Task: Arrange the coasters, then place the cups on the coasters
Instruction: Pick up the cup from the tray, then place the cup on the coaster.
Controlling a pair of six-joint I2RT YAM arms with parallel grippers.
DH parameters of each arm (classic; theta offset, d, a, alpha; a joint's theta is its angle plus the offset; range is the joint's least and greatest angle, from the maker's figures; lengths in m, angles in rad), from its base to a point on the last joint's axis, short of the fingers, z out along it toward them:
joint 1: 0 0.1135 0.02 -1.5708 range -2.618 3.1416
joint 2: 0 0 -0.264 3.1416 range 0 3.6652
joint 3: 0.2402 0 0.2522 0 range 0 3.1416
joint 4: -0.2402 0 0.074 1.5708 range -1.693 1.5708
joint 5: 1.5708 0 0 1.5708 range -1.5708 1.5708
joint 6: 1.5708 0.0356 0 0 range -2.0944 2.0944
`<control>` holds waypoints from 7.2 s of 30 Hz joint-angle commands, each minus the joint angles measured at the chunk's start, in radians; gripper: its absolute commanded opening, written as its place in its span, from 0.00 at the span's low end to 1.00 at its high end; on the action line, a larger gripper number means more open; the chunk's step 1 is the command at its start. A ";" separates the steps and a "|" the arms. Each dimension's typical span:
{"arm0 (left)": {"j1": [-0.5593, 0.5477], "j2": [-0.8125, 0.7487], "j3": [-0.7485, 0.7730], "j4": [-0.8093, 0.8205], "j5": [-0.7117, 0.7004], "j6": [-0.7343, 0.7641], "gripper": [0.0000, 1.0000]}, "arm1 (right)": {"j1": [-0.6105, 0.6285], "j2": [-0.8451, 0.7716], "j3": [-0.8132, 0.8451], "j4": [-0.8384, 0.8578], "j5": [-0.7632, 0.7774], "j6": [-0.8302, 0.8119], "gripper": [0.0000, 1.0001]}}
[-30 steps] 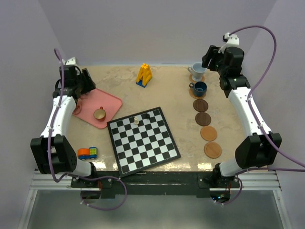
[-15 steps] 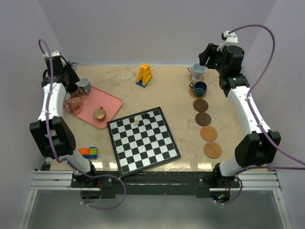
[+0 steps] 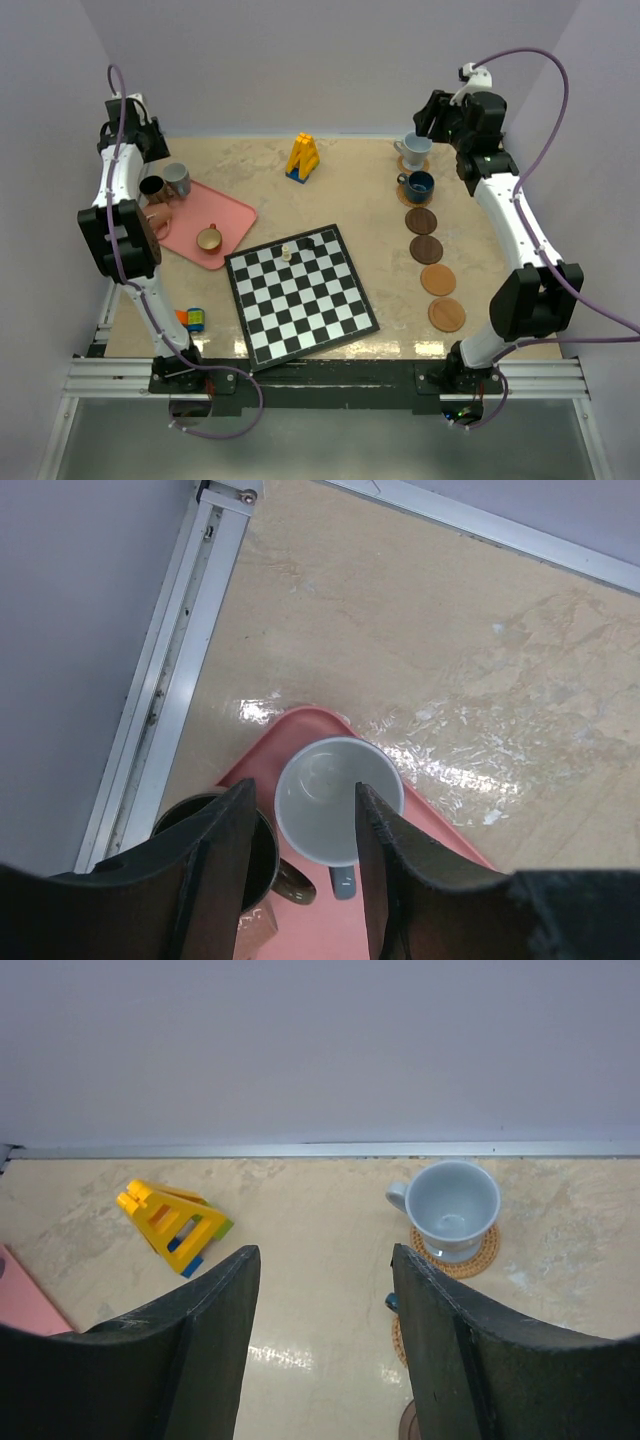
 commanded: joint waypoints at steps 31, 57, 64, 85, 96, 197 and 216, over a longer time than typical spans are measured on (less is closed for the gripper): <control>-0.032 0.184 0.065 0.004 0.066 0.231 0.24 | 0.005 0.109 0.165 -0.047 -0.053 0.015 0.55; -0.344 -0.189 -0.017 0.180 0.189 0.152 0.00 | 0.038 0.037 0.240 -0.091 -0.197 -0.013 0.53; -0.577 -0.194 -0.054 -0.019 0.199 0.021 0.00 | 0.262 0.075 0.306 -0.298 -0.016 -0.166 0.55; -0.835 -0.229 -0.136 -0.002 0.175 -0.219 0.00 | 0.488 0.104 0.151 -0.409 0.174 -0.225 0.54; -0.875 -0.281 -0.166 0.004 0.083 -0.254 0.00 | 0.495 0.081 0.058 -0.363 0.225 -0.222 0.50; -0.872 -0.428 -0.665 0.360 0.508 0.171 0.00 | 0.359 0.143 0.142 -0.627 -0.114 -0.374 0.56; -0.852 -0.421 -0.620 0.302 0.506 0.243 0.00 | 0.368 0.184 0.107 -0.631 -0.201 -0.395 0.53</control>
